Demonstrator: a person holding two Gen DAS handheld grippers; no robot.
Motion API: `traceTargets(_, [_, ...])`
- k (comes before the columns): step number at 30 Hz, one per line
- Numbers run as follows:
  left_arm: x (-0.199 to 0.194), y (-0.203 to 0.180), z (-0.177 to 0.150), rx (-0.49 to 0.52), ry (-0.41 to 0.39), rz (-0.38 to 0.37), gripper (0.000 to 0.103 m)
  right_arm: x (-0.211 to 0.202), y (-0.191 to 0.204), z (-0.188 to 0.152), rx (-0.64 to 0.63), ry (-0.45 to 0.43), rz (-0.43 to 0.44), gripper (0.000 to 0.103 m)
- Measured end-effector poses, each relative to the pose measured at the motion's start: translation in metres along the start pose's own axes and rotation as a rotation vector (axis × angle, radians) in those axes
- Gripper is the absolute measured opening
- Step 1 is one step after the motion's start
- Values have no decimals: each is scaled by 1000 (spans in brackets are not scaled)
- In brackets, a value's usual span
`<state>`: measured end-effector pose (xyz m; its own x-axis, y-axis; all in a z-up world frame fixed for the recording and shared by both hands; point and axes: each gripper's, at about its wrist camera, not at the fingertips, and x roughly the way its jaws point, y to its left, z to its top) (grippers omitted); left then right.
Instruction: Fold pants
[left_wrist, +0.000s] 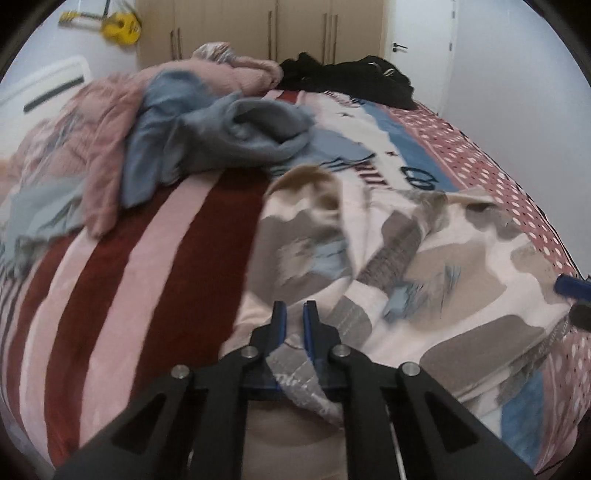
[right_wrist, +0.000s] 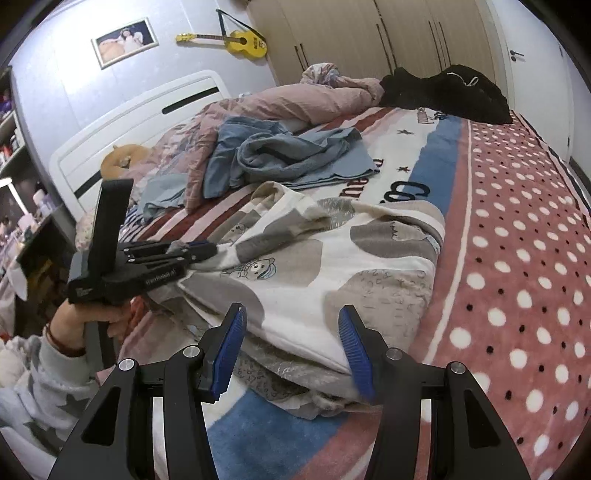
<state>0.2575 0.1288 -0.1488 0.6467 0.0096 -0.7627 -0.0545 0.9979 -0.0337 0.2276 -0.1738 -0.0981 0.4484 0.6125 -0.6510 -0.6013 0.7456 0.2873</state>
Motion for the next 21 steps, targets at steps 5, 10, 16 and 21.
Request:
traceTargets(5, [-9, 7, -9, -10, 12, -60, 14, -1, -3, 9, 16, -5, -44, 48])
traceTargets(10, [-34, 11, 6, -16, -45, -147, 49, 7, -20, 13, 82, 10, -120, 49])
traceTargets(16, [-26, -13, 44, 37, -18, -239, 49, 15, -31, 8, 125, 34, -110, 49])
traceTargets(21, [28, -53, 58, 128, 127, -215, 49, 16, -31, 4, 103, 39, -102, 50])
